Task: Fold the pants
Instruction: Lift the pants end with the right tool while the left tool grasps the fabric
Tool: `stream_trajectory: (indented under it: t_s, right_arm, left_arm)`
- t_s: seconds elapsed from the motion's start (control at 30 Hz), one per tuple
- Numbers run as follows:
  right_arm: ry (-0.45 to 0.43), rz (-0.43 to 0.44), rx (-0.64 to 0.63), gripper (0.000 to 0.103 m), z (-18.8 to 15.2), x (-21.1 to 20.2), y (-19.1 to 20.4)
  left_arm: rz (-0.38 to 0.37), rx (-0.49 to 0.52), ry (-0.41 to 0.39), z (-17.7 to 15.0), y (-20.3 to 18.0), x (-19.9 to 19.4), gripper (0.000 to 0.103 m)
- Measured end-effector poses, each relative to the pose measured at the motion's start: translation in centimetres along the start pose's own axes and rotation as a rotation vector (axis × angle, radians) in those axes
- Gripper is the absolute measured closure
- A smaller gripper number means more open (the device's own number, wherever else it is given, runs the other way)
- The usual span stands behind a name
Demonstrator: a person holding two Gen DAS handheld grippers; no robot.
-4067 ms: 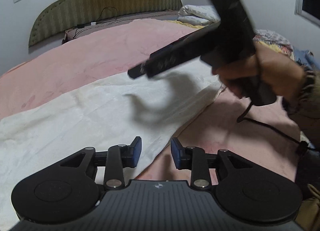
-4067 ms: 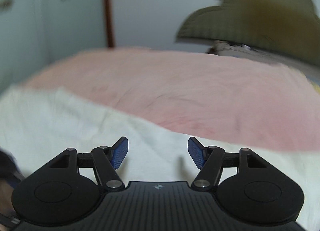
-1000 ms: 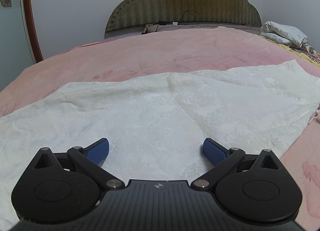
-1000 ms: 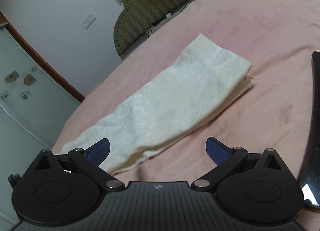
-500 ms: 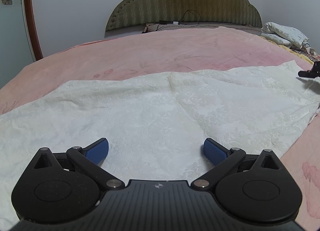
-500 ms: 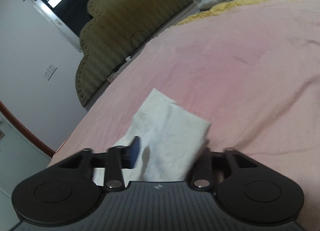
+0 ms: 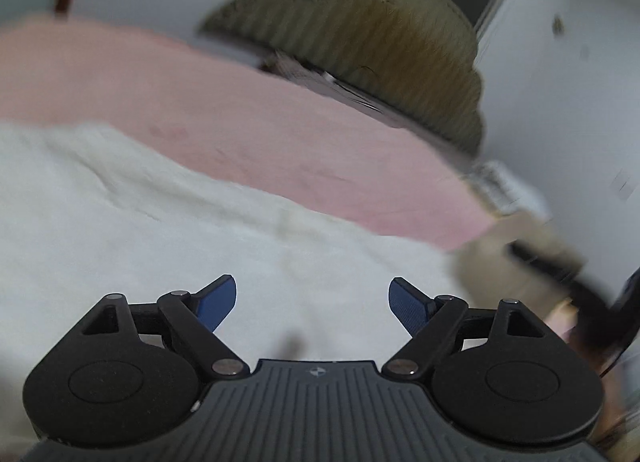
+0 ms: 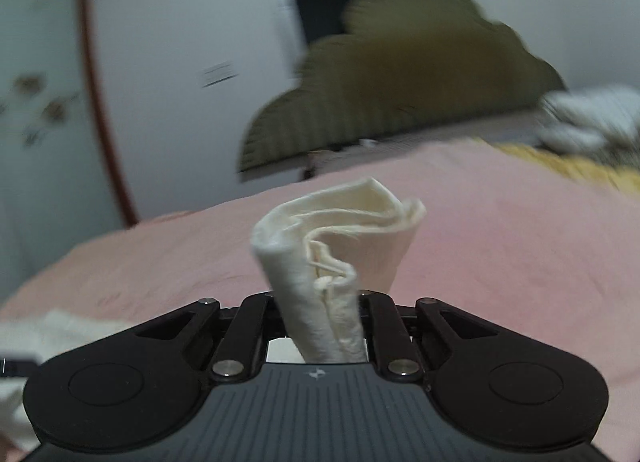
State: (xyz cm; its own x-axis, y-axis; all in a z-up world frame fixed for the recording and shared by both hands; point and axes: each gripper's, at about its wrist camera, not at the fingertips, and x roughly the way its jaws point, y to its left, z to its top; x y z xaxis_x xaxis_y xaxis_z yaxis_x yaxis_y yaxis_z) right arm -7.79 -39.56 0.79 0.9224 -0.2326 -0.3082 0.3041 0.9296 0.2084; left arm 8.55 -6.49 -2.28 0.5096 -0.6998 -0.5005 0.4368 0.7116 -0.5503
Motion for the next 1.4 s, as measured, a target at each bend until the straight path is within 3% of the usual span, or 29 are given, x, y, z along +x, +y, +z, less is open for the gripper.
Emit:
stream_trajectory:
  t_s: [0.1,0.2,0.3,0.37,0.5,0.57,0.6,0.67,0.73,0.83,1.0,1.1,1.23,1.4]
  right_arm:
    - [0.026,0.061,-0.086,0.091,-0.7,0.6,3.5]
    - [0.053,0.102,-0.102,0.091,-1.6,0.9,5.2]
    - [0.063,0.123,-0.101,0.091,-2.1,0.8,6.3]
    - [0.066,0.148,-0.093,0.091,-2.0,0.6,6.8]
    - [0.084,0.194,-0.151,0.091,-2.1,-0.1,9.0]
    - [0.092,0.216,-0.208,0.091,-2.2,-0.3,10.5]
    - [0.095,0.225,-0.238,0.09,-2.4,-0.4,11.4]
    - [0.107,0.233,-0.293,0.09,-2.9,-0.1,13.2]
    - [0.12,0.246,-0.343,0.09,-3.3,0.7,15.2]
    - [0.142,0.292,-0.376,0.09,-3.7,1.8,17.7]
    - [0.166,0.365,-0.419,0.09,-4.1,4.0,21.4]
    - [0.174,0.396,-0.435,0.09,-4.2,5.3,23.1]
    - [0.185,0.422,-0.465,0.089,-4.9,6.2,25.0]
    - [0.222,0.432,-0.517,0.089,-6.4,7.2,26.4]
  left_arm:
    - [-0.205,-0.259,0.088,0.9,1.2,2.1,0.017]
    - [-0.373,-0.435,0.175,1.0,1.2,4.9,0.01]
    - [-0.472,-0.544,0.247,0.7,0.4,7.6,0.004]
    - [-0.494,-0.589,0.284,0.6,-0.1,9.2,0.003]
    - [-0.414,-0.615,0.294,1.4,0.0,11.3,0.003]
    - [-0.354,-0.591,0.279,2.3,0.4,11.5,0.01]
    - [-0.325,-0.563,0.269,2.9,0.6,11.2,0.016]
    - [-0.247,-0.48,0.255,4.0,1.0,10.4,0.044]
    - [-0.143,-0.383,0.235,5.1,1.0,9.2,0.066]
    - [-0.01,-0.23,0.196,6.5,0.7,7.5,0.083]
    - [0.178,0.059,0.115,7.8,-0.5,5.4,0.084]
    - [0.26,0.18,0.069,8.1,-0.6,4.3,0.084]
    - [0.321,0.263,0.035,7.6,0.5,2.8,0.083]
    - [0.356,0.269,0.03,6.5,2.4,2.7,0.082]
